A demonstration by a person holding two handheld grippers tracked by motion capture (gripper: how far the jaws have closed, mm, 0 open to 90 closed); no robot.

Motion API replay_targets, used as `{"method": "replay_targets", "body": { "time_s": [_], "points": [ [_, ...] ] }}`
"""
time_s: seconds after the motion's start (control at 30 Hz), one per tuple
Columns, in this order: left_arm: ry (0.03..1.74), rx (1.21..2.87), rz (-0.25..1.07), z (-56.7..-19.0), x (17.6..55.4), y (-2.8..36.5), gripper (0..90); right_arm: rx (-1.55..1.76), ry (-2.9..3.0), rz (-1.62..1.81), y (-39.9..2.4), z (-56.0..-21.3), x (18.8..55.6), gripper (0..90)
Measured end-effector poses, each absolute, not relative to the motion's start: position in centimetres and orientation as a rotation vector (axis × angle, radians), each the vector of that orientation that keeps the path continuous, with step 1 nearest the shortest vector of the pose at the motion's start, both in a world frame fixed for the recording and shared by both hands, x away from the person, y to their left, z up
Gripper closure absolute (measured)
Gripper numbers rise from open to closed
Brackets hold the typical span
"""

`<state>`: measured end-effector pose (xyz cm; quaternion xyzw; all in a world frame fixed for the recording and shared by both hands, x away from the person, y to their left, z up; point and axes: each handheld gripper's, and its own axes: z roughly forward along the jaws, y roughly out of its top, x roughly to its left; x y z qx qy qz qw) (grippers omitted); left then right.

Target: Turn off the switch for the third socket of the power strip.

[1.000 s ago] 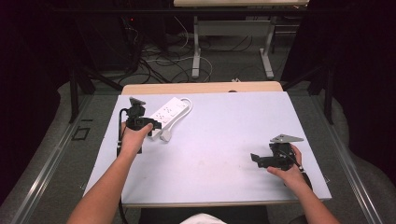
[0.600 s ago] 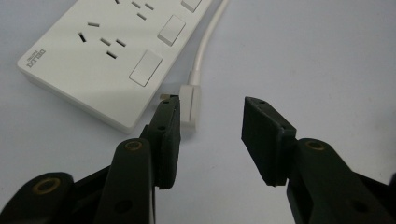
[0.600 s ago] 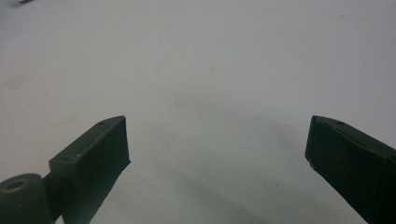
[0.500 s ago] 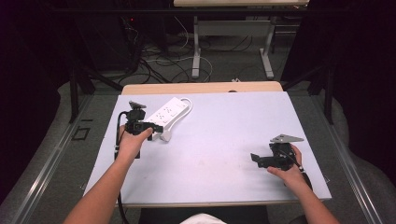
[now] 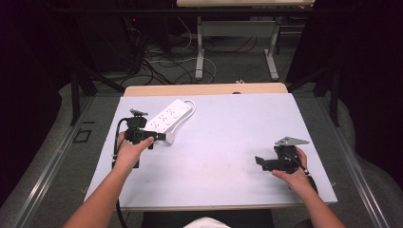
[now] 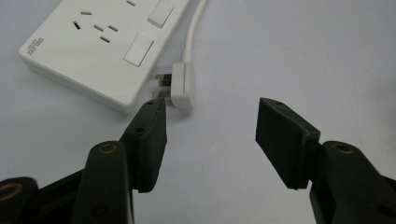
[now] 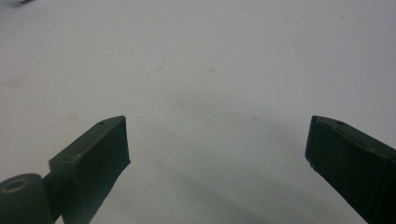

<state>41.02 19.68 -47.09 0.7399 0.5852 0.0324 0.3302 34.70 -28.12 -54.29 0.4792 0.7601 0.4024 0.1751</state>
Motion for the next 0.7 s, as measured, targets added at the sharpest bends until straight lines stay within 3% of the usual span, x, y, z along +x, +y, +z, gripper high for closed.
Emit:
{"method": "replay_targets", "body": {
  "time_s": [0.7],
  "points": [
    [1.431,1.997,0.178,-48.2,37.9,21.9,38.3,1.346,2.152,1.136,-28.1,-54.3,34.7,5.6]
  ]
}}
